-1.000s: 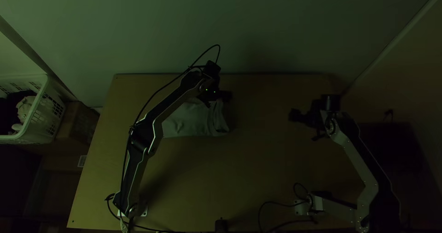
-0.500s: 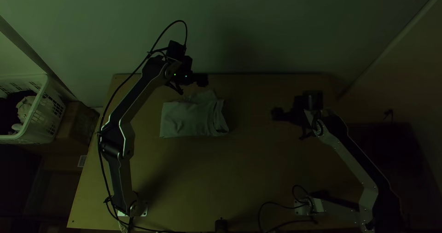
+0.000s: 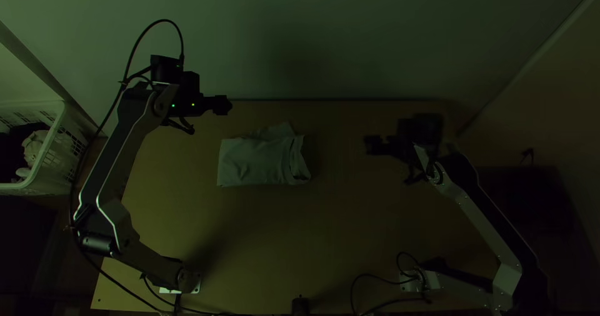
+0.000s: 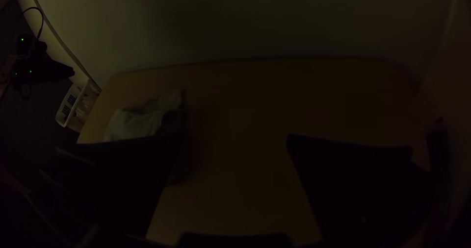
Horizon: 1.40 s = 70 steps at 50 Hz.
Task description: Fold the t-shirt
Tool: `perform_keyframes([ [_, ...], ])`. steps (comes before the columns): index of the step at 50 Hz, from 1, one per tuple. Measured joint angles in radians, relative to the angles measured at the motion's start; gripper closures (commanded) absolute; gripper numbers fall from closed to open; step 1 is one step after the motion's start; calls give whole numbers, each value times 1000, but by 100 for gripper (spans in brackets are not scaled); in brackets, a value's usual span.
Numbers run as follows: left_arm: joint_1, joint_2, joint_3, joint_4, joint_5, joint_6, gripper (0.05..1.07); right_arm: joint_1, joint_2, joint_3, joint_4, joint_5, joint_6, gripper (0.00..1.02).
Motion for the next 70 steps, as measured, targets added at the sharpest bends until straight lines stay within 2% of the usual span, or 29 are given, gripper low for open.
perform_keyframes([
  [6, 78, -117, -90, 41, 0, 32, 10, -39, -83, 8, 30, 86, -81, 4],
  [10, 124, -190, -150, 71, 0, 42, 10, -74, -153, 8, 65, 103, -113, 4],
  [24, 241, -474, -387, 163, 0, 46, 10, -203, -404, 1, 105, 111, -208, 4],
  [44, 425, -1029, -695, 208, 0, 3, 10, -250, -812, -174, 112, 110, -339, 4],
  [62, 513, -1553, -1025, 223, -5, 44, 10, -302, -1148, -406, 119, 110, -406, 4],
  [70, 525, -1602, -1118, 227, -16, 53, 10, -344, -1240, -505, 117, 110, -420, 4],
])
